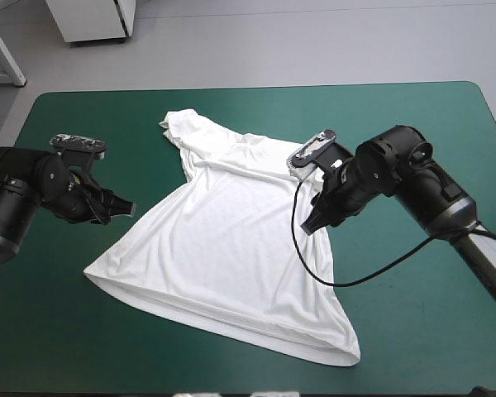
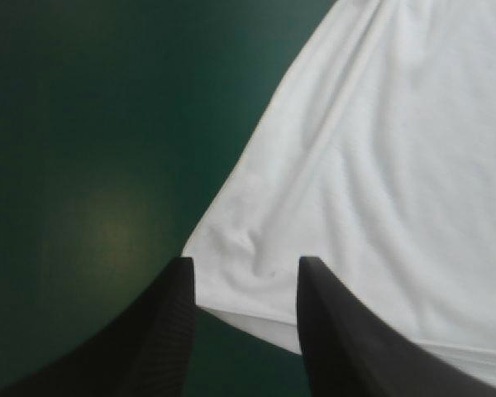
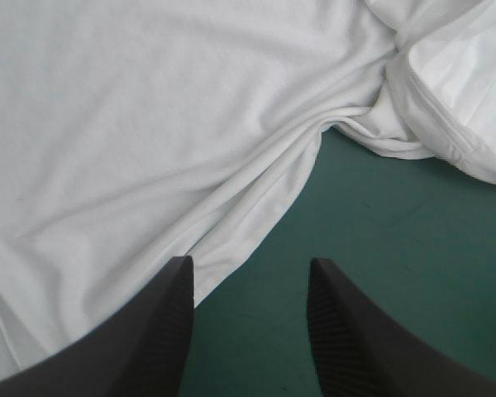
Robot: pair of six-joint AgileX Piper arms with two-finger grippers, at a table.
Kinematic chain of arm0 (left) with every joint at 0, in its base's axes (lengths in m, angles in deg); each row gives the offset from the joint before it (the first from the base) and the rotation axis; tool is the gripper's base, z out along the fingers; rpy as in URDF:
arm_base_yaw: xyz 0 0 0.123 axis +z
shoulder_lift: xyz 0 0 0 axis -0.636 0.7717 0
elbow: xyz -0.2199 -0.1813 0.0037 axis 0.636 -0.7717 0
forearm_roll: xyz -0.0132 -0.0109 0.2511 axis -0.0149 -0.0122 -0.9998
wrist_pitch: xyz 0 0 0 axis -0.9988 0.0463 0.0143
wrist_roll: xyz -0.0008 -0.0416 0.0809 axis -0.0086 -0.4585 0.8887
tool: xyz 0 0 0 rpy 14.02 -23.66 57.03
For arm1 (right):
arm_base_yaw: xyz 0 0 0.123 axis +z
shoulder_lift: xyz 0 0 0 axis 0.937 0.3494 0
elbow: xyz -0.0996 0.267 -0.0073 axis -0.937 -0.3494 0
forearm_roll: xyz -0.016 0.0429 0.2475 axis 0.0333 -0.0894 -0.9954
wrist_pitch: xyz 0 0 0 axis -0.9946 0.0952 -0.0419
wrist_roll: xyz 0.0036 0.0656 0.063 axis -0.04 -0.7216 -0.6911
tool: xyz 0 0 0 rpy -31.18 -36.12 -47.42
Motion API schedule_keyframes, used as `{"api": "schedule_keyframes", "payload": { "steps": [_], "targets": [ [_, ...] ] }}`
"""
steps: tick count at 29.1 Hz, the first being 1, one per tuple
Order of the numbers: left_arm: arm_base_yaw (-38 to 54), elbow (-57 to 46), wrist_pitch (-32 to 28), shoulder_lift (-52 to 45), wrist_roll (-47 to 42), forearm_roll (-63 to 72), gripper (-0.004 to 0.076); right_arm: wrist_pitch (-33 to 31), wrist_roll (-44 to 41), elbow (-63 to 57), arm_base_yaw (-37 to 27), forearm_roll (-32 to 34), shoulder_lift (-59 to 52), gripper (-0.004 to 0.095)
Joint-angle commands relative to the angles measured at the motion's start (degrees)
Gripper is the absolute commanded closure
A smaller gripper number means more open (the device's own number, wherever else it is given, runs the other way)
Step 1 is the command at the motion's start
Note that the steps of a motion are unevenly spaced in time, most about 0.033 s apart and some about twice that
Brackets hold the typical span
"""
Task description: Fold the cloth
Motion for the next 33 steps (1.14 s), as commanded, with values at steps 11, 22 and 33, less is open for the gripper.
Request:
{"api": "schedule_keyframes", "payload": {
  "steps": [11, 22, 33],
  "targets": [
    [6.8, -11.2, 0.9, 1.0, 1.7, -1.8, 0.0355, -0.1, 1.3, 2.0, 1.2, -3.0, -1.9, 0.0460],
    [12.8, -11.9, -4.8, 10.2, 4.8, 2.5, 0.0355, -0.1, 1.1, 2.0, 1.2, -3.0, -1.9, 0.0439],
    [14.0, -11.9, -6.5, 16.9, 6.3, 4.5, 0.0355, -0.1, 1.1, 2.0, 1.2, -2.9, -1.9, 0.0439]
  ]
}}
